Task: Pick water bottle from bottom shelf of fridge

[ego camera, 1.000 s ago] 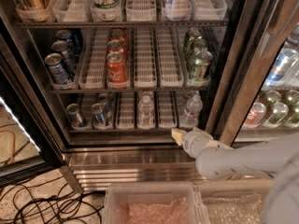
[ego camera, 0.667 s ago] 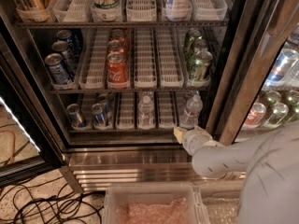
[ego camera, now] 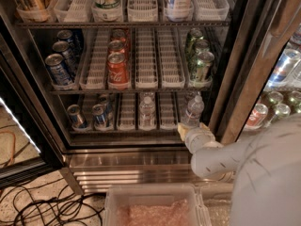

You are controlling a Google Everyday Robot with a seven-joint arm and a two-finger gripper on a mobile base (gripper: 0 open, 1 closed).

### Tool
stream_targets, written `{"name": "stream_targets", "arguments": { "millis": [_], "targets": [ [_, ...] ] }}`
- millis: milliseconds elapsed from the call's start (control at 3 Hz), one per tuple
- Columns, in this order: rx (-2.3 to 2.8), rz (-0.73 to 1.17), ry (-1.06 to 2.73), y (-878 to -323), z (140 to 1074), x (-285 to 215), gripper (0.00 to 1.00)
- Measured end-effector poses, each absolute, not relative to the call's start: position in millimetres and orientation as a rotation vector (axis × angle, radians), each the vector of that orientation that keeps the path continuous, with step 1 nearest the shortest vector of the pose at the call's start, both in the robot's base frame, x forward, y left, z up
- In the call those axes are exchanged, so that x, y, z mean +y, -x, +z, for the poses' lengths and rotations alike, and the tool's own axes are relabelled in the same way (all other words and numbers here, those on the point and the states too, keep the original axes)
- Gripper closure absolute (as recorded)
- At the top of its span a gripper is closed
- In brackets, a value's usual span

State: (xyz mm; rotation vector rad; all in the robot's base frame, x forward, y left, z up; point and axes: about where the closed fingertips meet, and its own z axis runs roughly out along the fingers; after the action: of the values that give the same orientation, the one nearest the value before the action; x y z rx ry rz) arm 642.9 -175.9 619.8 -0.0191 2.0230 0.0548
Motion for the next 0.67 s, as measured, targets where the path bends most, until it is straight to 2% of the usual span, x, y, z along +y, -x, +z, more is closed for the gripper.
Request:
{"name": "stream_targets", "arguments": {
  "millis": [667],
  "targets": [
    [1.985,0.041,-0.025,-658.0,625.7,-182.8,0.34]
  ]
}}
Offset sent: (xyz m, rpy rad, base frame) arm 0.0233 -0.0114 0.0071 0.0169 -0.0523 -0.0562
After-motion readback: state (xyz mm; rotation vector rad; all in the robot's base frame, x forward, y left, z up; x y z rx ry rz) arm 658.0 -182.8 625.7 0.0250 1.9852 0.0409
